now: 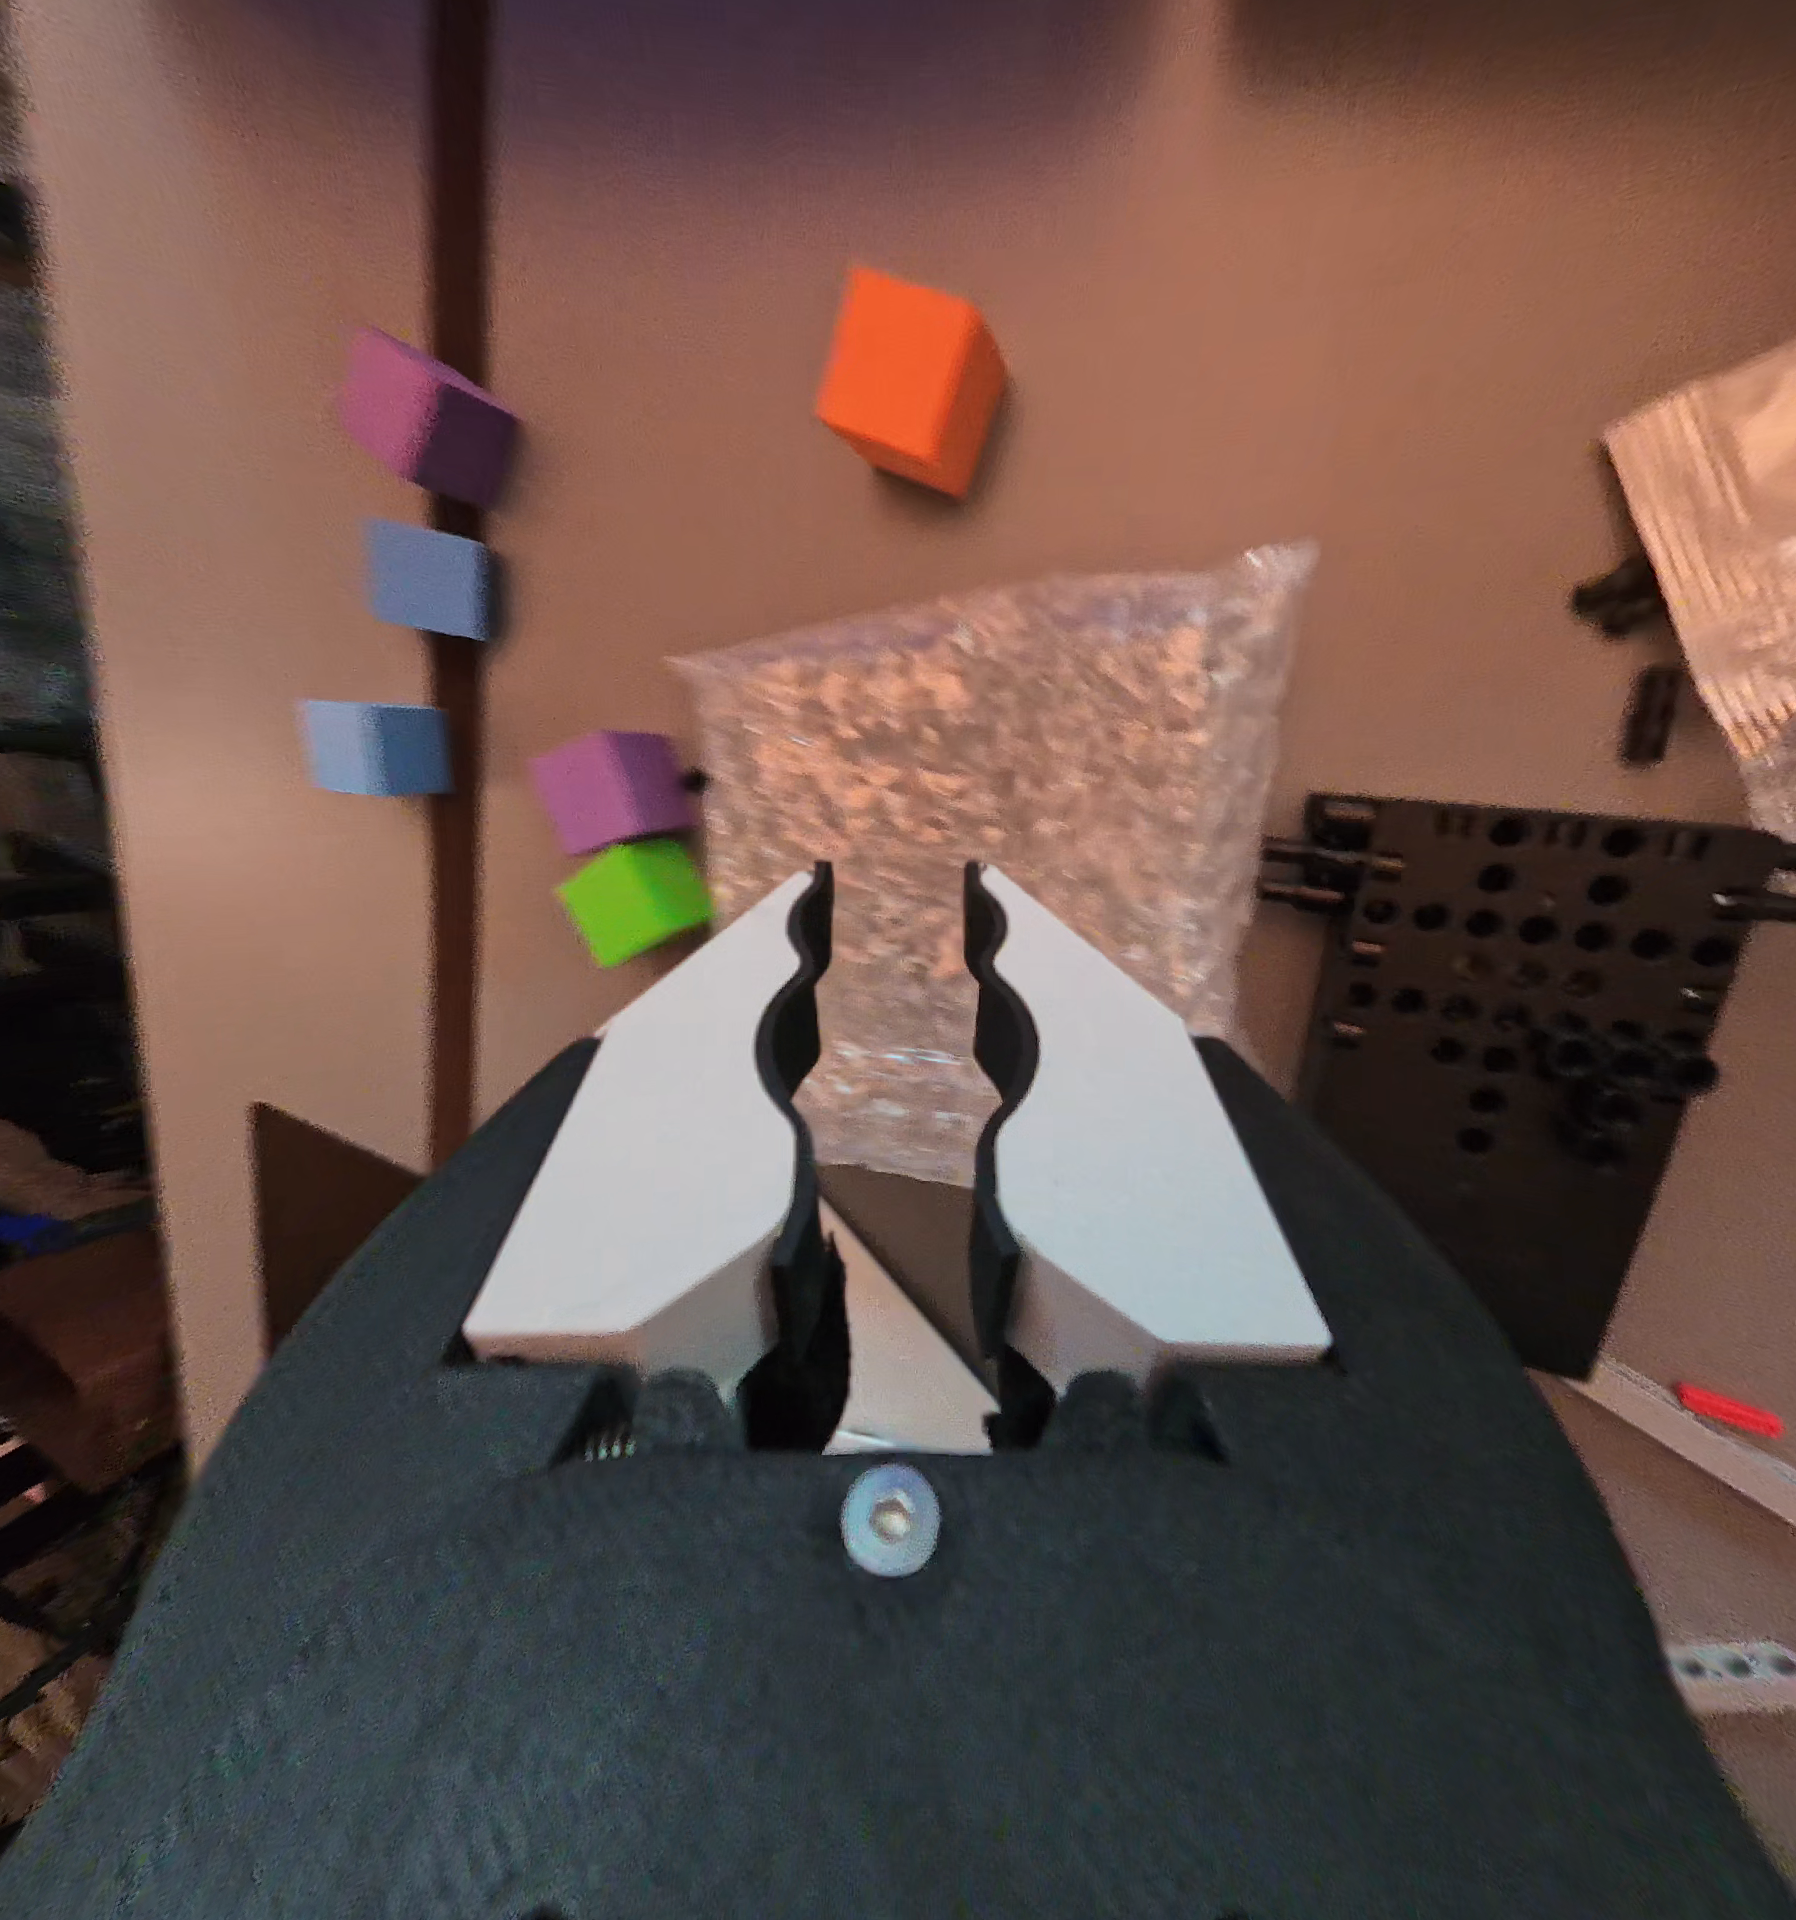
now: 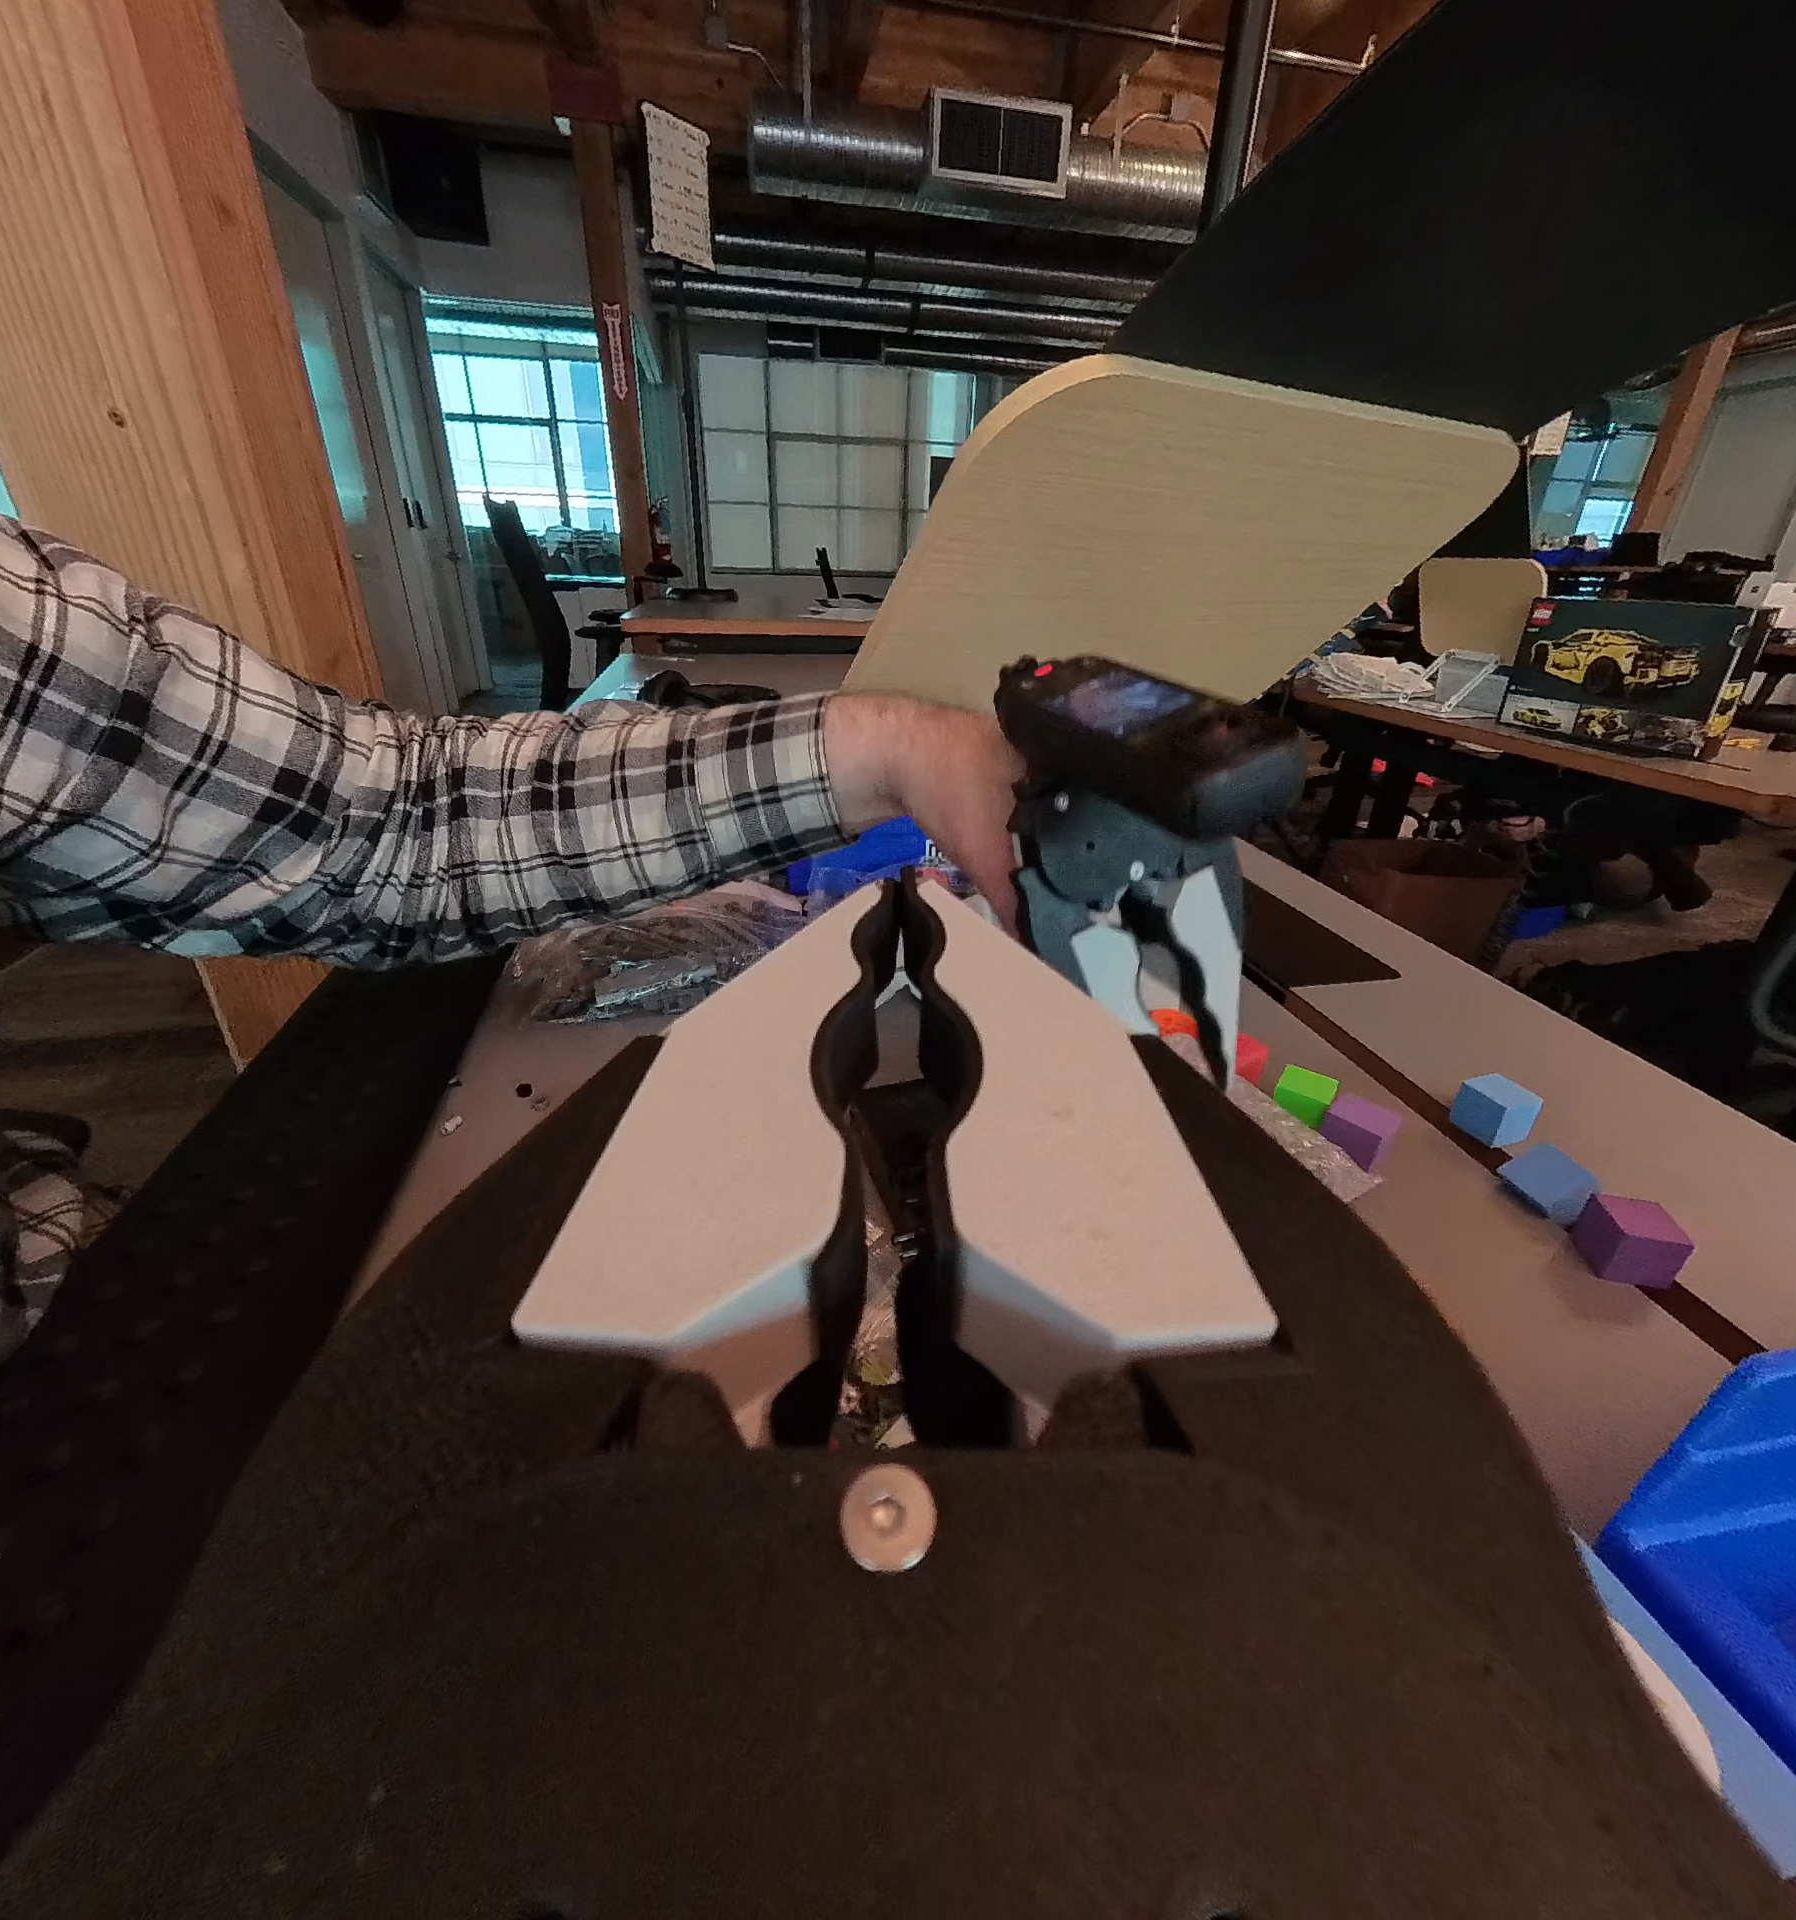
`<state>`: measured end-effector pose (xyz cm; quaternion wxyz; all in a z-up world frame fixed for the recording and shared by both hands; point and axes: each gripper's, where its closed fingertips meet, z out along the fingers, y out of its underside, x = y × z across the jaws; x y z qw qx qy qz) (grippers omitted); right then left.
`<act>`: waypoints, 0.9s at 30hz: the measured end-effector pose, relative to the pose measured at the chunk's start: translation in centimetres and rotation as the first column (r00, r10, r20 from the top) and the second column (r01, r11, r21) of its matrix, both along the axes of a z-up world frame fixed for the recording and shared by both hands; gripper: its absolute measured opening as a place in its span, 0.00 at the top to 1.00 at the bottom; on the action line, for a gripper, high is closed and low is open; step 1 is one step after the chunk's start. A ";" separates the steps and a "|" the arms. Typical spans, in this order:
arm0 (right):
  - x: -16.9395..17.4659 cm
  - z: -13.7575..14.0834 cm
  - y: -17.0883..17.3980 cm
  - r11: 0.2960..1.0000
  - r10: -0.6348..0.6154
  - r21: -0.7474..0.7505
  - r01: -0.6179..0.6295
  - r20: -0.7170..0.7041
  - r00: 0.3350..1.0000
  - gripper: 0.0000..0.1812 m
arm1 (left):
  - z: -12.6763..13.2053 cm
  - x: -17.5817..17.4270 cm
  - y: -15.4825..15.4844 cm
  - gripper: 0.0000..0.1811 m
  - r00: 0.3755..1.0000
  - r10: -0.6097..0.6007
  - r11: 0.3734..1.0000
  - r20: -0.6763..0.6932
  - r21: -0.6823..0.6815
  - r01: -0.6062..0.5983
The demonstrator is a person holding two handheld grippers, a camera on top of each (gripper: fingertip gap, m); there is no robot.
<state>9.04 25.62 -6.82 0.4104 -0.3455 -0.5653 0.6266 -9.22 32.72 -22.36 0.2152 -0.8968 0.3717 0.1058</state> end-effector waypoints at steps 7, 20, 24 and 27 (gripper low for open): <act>0.0 -0.1 0.4 1.000 -0.007 -0.008 0.007 0.003 1.000 1.00 | 1.7 -5.3 4.2 0.82 0.962 0.260 0.963 0.081 0.052 -0.264; 0.3 0.3 0.6 1.000 -0.008 -0.021 0.007 -0.009 1.000 1.00 | -1.2 -8.5 4.3 0.86 0.939 0.340 0.938 0.049 0.048 -0.342; 0.3 0.3 0.7 1.000 -0.006 -0.028 0.006 -0.009 1.000 1.00 | 2.3 -5.1 2.7 0.86 0.969 0.238 0.962 0.057 0.122 -0.244; 0.2 0.1 0.5 1.000 0.002 -0.030 -0.002 -0.003 1.000 1.00 | 2.6 -1.0 0.8 0.86 0.993 0.095 0.994 0.069 0.053 -0.098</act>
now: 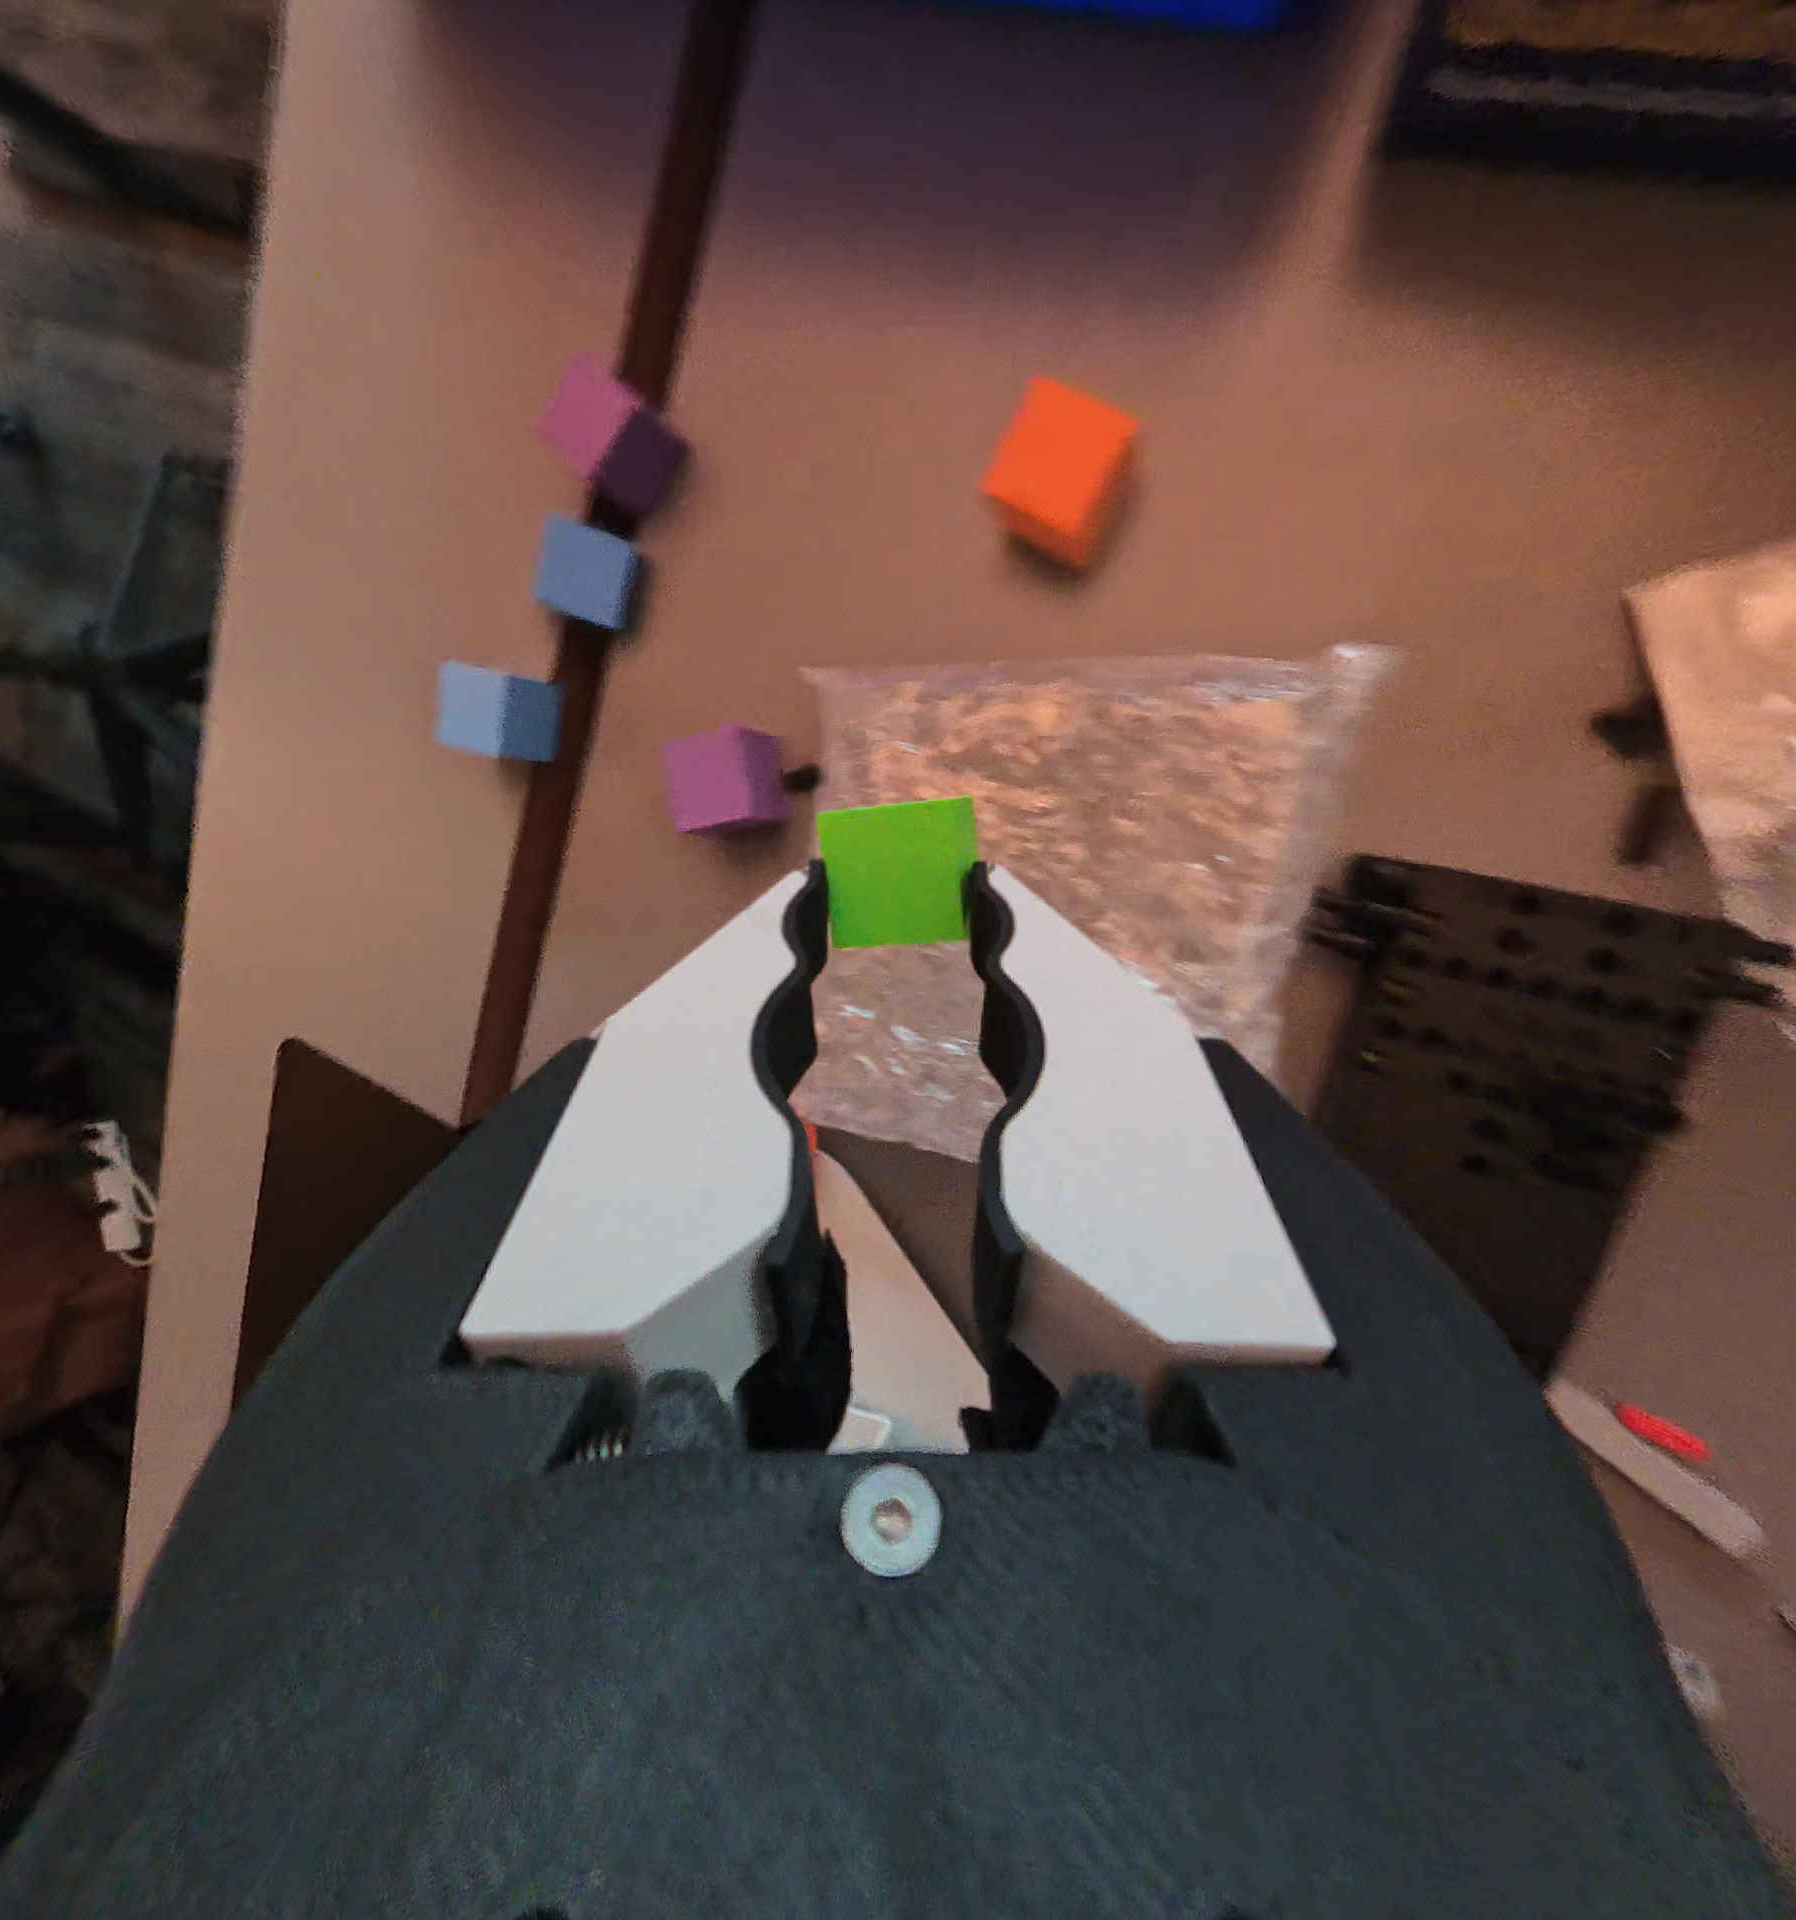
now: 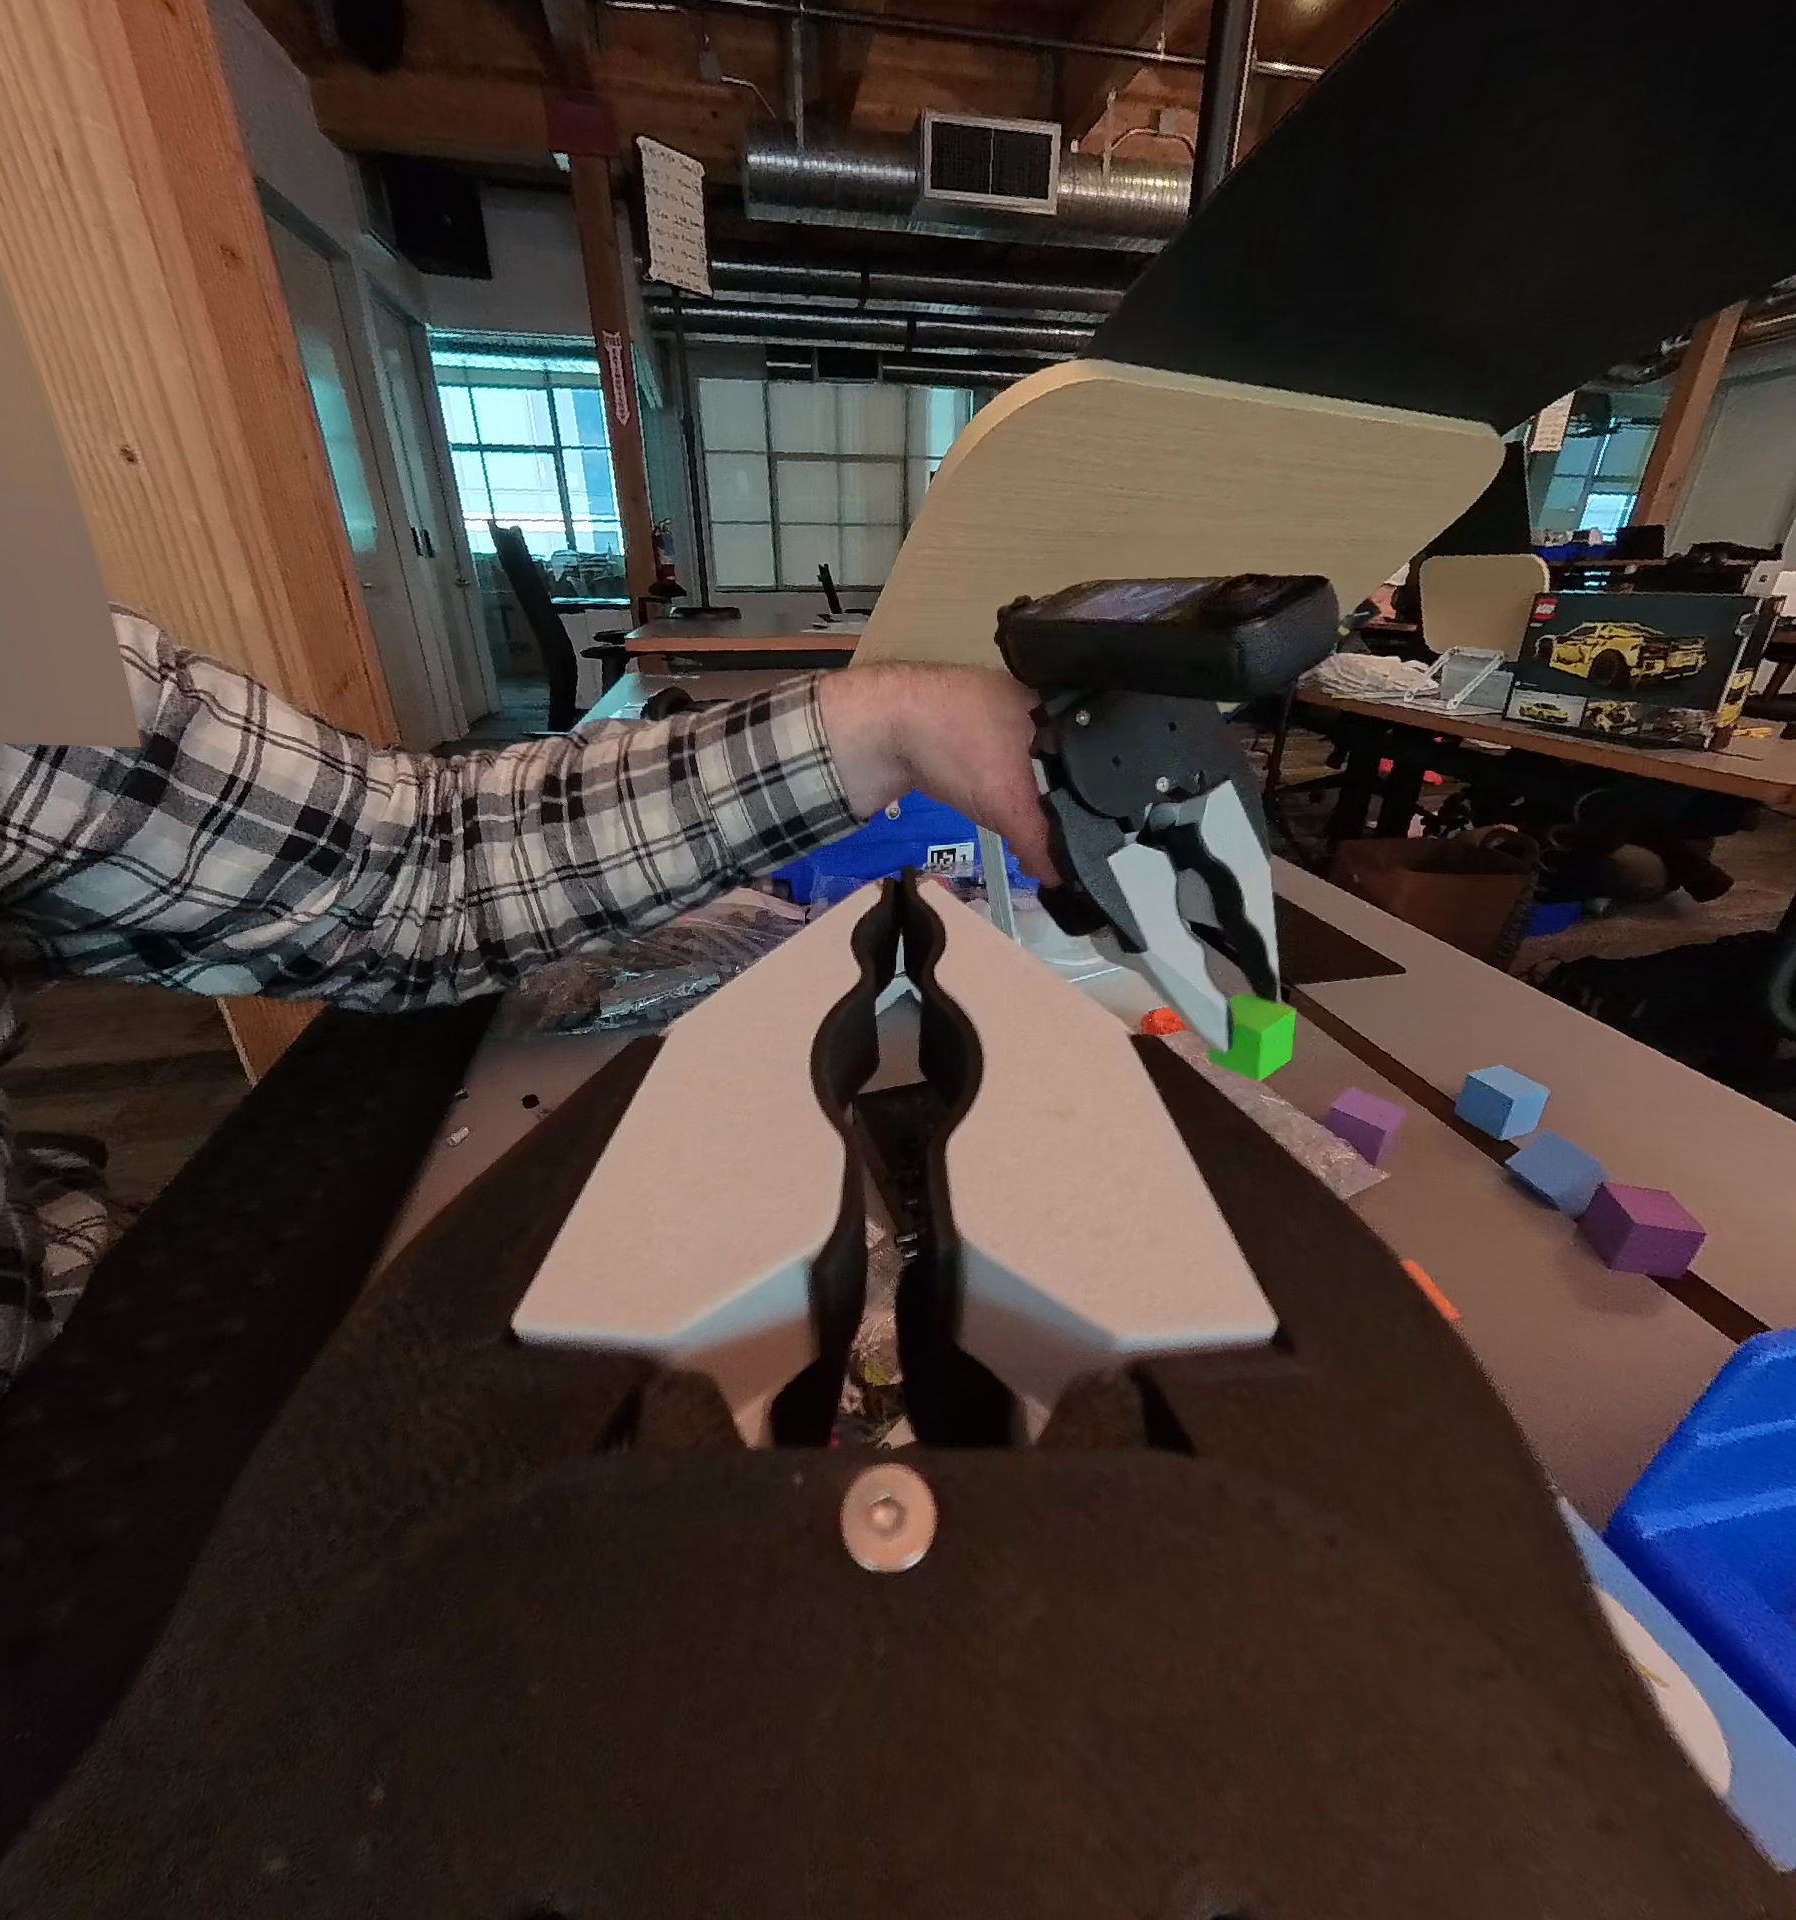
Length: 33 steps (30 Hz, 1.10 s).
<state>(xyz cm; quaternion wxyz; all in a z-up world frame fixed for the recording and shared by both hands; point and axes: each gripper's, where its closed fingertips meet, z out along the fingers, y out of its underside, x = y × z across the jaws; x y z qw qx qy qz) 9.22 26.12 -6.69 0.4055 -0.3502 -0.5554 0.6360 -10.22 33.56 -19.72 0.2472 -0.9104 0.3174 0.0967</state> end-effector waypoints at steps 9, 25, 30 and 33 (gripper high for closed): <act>0.0 0.0 -0.2 1.000 0.003 0.005 -0.003 0.003 1.000 1.00 | -6.1 0.4 -1.6 0.86 0.997 -0.074 0.977 -0.030 -0.200 0.067; 0.2 0.4 -0.2 1.000 0.010 -0.008 -0.010 -0.011 1.000 1.00 | -2.4 0.8 -2.0 0.81 0.994 -0.107 0.989 0.033 -0.095 0.110; 0.0 0.2 -0.3 1.000 0.012 0.000 -0.012 -0.002 1.000 1.00 | -4.2 0.3 -2.1 0.87 0.996 -0.090 0.982 -0.009 -0.167 0.088; 0.1 0.3 -0.1 1.000 0.008 -0.004 -0.008 -0.006 1.000 1.00 | -3.5 1.6 -2.2 0.87 0.992 -0.085 0.979 0.096 -0.177 0.101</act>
